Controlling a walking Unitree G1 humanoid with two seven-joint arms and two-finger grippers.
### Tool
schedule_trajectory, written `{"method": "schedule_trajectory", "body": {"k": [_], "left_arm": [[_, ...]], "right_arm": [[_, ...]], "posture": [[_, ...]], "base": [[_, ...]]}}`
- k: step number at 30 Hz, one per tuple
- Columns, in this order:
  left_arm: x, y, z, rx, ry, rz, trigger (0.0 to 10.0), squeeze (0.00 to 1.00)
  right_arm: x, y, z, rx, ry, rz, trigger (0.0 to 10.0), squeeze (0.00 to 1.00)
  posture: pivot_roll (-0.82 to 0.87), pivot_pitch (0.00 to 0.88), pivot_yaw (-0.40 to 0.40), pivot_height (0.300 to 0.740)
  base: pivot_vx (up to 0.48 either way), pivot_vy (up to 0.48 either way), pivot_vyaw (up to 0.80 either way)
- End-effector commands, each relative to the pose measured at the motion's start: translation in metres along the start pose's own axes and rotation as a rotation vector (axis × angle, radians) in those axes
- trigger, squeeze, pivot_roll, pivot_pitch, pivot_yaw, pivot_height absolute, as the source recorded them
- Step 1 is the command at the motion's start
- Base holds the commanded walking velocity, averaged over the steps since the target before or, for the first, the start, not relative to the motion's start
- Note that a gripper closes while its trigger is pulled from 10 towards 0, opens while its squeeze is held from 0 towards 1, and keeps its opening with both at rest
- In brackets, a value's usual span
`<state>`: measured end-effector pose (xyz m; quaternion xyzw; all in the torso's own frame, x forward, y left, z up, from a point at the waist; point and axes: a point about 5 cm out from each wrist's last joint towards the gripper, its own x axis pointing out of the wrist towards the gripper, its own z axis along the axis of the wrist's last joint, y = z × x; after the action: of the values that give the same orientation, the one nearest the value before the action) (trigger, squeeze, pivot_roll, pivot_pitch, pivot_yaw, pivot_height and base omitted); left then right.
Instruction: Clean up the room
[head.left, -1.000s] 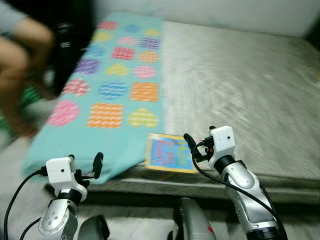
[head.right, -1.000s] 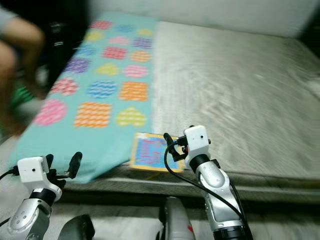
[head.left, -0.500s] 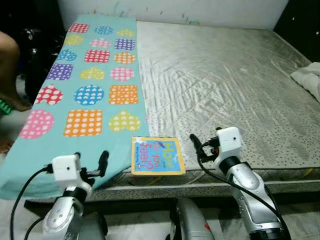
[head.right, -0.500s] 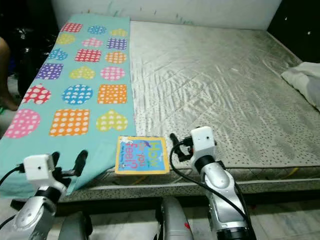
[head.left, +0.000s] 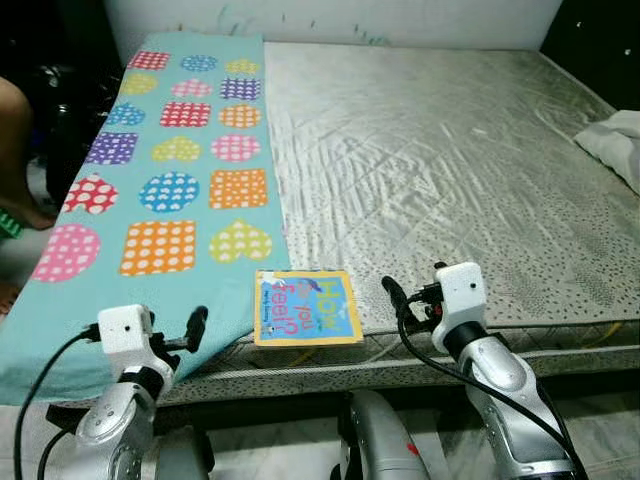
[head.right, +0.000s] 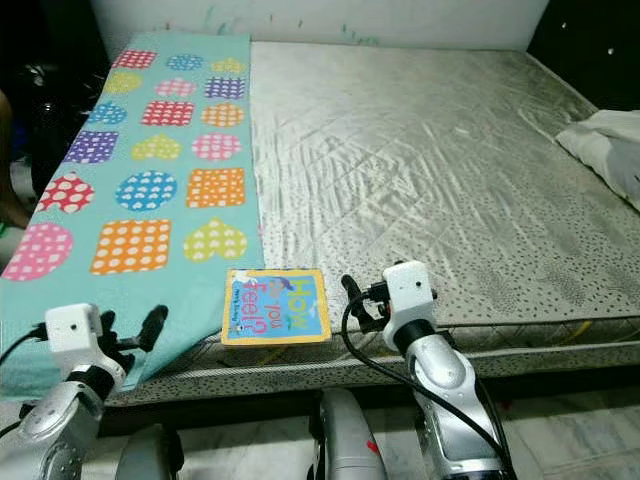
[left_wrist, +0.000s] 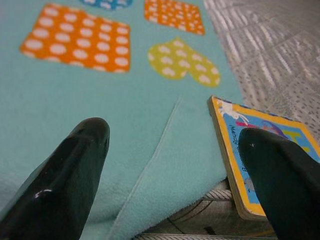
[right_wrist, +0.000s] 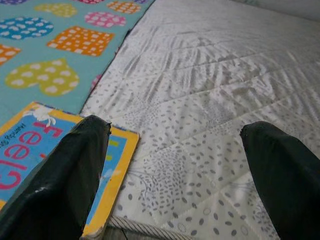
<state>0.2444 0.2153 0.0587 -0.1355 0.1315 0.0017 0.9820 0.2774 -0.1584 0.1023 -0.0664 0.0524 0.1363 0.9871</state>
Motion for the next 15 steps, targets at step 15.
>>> {"method": "schedule_trajectory", "body": {"k": [15], "left_arm": [[0.054, -0.032, -0.009, -0.294, 0.196, -0.215, 10.0, 0.0]], "right_arm": [[-0.042, -0.034, 0.007, -0.08, 0.059, -0.122, 10.0, 0.0]], "posture": [[-0.28, 0.222, -0.109, 0.572]], "base": [[0.0, 0.0, 0.0]]}}
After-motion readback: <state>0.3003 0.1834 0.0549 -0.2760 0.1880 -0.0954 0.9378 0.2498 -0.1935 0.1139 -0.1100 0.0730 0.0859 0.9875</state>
